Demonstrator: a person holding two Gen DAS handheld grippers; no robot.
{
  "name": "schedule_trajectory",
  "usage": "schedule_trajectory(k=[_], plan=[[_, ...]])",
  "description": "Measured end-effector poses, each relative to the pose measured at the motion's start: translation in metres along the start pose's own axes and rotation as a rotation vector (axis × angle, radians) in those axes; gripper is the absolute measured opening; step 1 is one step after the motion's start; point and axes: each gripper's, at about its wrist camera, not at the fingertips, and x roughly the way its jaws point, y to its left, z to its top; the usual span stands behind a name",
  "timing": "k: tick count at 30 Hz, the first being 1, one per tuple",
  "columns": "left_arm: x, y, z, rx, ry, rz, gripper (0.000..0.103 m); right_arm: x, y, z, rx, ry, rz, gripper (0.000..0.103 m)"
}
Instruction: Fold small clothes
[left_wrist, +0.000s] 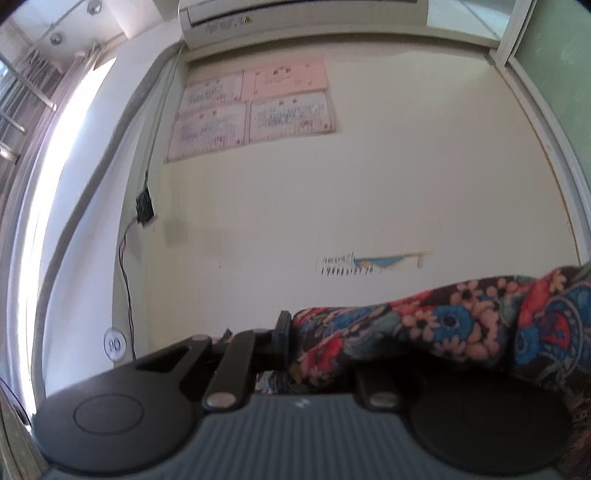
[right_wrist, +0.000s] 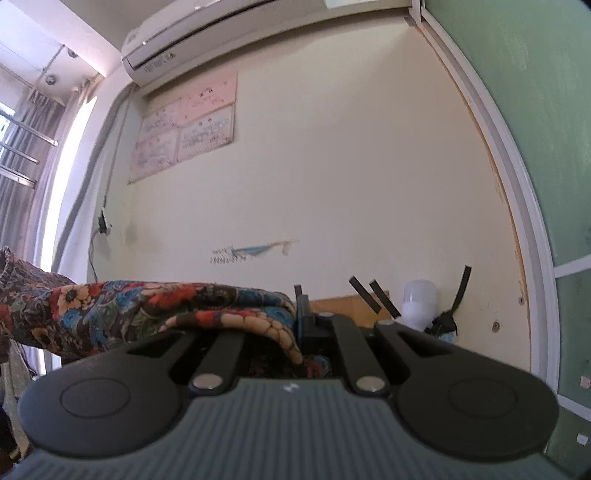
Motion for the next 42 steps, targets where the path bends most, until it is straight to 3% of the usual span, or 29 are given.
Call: schedule_trajectory(k=[7, 10, 13, 17, 21, 24, 26, 28, 29, 31, 34, 38, 40, 41, 42], plan=[[0.007, -0.006, 0.01, 0.032, -0.026, 0.009, 0.016, 0.013, -0.001, 0.016, 0.034, 0.002, 0.016, 0.009], [0.033, -0.014, -0.008, 0.047, 0.038, -0.002, 0.019, 0.042, -0.015, 0.002, 0.08, 0.058, 0.014, 0.009], [0.077, -0.03, -0.047, 0.078, 0.147, -0.021, 0.021, 0.081, -0.037, -0.035, 0.133, 0.159, -0.011, 0.009], [0.158, -0.06, -0.138, 0.103, 0.366, -0.047, 0.021, 0.151, -0.074, -0.124, 0.204, 0.355, -0.094, 0.009], [0.238, -0.102, -0.272, 0.132, 0.583, -0.031, 0.021, 0.232, -0.121, -0.256, 0.276, 0.55, -0.228, 0.012], [0.285, -0.133, -0.383, 0.143, 0.824, -0.035, 0.03, 0.276, -0.148, -0.362, 0.243, 0.713, -0.401, 0.019], [0.299, -0.139, -0.437, 0.112, 0.98, -0.056, 0.029, 0.283, -0.16, -0.408, 0.234, 0.811, -0.492, 0.02], [0.297, -0.135, -0.459, 0.111, 0.997, -0.076, 0.03, 0.277, -0.159, -0.419, 0.205, 0.829, -0.434, 0.024], [0.296, -0.132, -0.463, 0.135, 0.985, -0.077, 0.032, 0.274, -0.154, -0.418, 0.163, 0.836, -0.411, 0.038], [0.291, -0.122, -0.462, 0.168, 0.957, -0.083, 0.041, 0.266, -0.137, -0.409, 0.073, 0.841, -0.34, 0.046], [0.279, -0.109, -0.451, 0.195, 0.912, -0.13, 0.041, 0.257, -0.11, -0.398, 0.086, 0.864, -0.14, 0.046], [0.264, -0.1, -0.444, 0.251, 0.876, -0.165, 0.041, 0.288, -0.084, -0.431, 0.323, 1.061, 0.1, 0.044], [0.258, -0.093, -0.438, 0.232, 0.882, -0.153, 0.042, 0.314, -0.068, -0.469, 0.341, 1.191, 0.152, 0.042], [0.255, -0.086, -0.435, 0.208, 0.885, -0.154, 0.042, 0.328, -0.061, -0.485, 0.316, 1.225, 0.144, 0.033], [0.249, -0.079, -0.43, 0.19, 0.884, -0.152, 0.044, 0.342, -0.059, -0.491, 0.288, 1.18, 0.129, 0.033]])
